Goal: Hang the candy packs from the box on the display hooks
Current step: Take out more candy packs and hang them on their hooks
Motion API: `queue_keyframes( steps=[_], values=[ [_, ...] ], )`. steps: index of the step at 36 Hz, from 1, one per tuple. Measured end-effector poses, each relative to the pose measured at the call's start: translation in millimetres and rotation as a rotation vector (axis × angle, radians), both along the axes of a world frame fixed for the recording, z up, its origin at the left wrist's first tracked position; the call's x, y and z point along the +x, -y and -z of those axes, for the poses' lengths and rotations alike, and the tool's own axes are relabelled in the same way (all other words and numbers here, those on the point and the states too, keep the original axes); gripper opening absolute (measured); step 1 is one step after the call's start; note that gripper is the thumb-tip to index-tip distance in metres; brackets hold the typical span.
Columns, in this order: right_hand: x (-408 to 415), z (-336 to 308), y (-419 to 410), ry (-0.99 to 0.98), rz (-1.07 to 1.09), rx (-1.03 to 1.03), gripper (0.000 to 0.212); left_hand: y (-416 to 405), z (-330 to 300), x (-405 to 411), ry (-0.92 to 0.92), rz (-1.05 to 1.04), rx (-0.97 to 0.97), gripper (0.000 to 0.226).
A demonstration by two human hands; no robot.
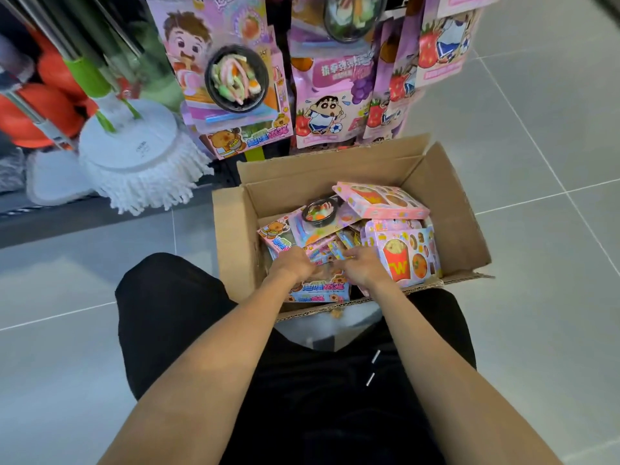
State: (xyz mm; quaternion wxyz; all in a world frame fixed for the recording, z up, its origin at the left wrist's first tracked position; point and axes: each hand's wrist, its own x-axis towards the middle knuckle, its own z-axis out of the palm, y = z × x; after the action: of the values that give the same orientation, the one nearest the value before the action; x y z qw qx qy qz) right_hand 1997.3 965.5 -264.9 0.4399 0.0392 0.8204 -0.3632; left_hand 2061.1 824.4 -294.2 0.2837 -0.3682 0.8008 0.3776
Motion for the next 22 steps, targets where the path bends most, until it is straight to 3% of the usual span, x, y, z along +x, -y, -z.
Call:
queue_keyframes(
  steps=[3,6,9,12,16,22],
  values=[
    [1,7,2,0.014,0.007,-0.001,0.059,3,6,-3,-0.070,-0.149,-0.053,0.027],
    [3,7,3,0.022,0.039,-0.015,0.057,6,17,-10,-0.164,-0.449,-0.012,0.027],
    [3,9,1,0.020,0.082,-0.048,0.057,7,15,-21,-0.174,-0.741,0.162,0.035],
    [2,13,-1,0.033,0.119,-0.086,0.058,5,5,-31,-0.170,-0.955,0.442,0.028],
    [0,13,-1,0.058,0.141,-0.109,0.054,8,-1,-37,-0.165,-1.083,0.631,0.036],
    [1,14,1,0.066,0.184,-0.138,0.047,21,0,-38,-0.055,-1.044,0.658,0.010]
  ],
)
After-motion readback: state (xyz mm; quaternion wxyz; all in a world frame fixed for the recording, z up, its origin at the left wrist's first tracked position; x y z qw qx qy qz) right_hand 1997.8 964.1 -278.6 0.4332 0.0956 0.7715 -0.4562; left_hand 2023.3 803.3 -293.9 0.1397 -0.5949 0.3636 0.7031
